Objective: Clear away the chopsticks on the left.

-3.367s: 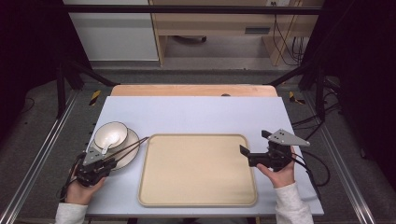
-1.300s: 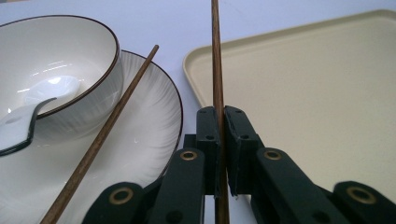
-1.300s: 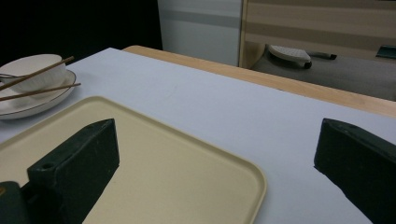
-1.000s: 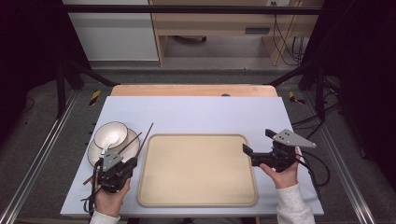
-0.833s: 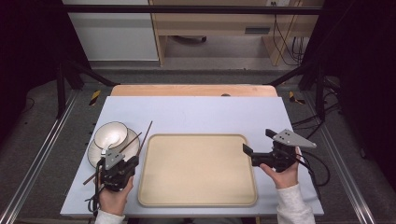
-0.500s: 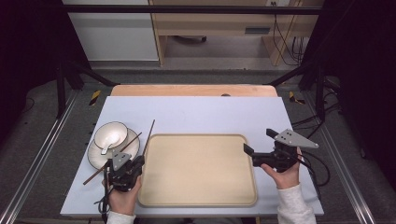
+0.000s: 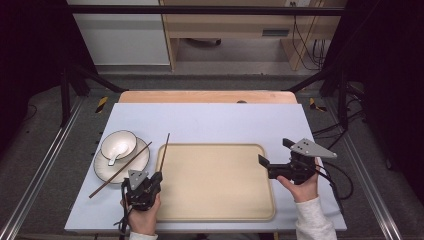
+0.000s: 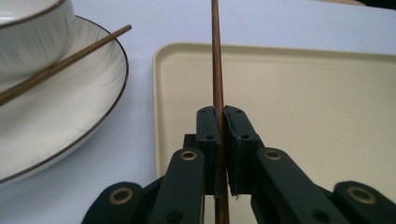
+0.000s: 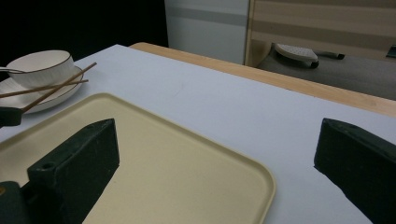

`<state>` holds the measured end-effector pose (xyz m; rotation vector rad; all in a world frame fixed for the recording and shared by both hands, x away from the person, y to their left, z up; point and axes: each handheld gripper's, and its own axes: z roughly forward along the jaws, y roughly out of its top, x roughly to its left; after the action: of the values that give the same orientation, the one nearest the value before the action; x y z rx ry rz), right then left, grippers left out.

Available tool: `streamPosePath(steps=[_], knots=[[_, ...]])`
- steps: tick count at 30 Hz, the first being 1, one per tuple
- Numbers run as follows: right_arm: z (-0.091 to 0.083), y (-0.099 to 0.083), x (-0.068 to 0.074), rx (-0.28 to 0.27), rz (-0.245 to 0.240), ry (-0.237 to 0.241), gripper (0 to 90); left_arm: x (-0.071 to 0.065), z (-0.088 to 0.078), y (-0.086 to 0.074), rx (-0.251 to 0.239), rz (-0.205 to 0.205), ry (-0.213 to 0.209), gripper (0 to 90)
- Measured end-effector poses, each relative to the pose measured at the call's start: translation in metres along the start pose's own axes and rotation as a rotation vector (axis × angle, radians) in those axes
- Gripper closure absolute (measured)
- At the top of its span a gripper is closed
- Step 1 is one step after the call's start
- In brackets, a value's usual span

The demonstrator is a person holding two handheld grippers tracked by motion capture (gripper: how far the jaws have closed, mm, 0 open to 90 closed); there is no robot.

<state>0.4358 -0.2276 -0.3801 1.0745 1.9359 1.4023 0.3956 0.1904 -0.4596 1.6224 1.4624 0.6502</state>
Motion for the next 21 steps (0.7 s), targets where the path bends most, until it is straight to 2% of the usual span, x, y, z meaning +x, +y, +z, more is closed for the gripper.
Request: streamPosePath(steps=[9, 21], knots=[[0.003, -0.001, 0.001, 0.009, -0.005, 0.003, 0.5, 0.002, 0.014, -0.012, 0.041, -0.015, 0.019, 84.7], [0.005, -0.002, 0.001, 0.022, -0.012, 0.004, 0.5, 0.0, 0.015, -0.012, 0.099, -0.001, 0.034, 84.6]])
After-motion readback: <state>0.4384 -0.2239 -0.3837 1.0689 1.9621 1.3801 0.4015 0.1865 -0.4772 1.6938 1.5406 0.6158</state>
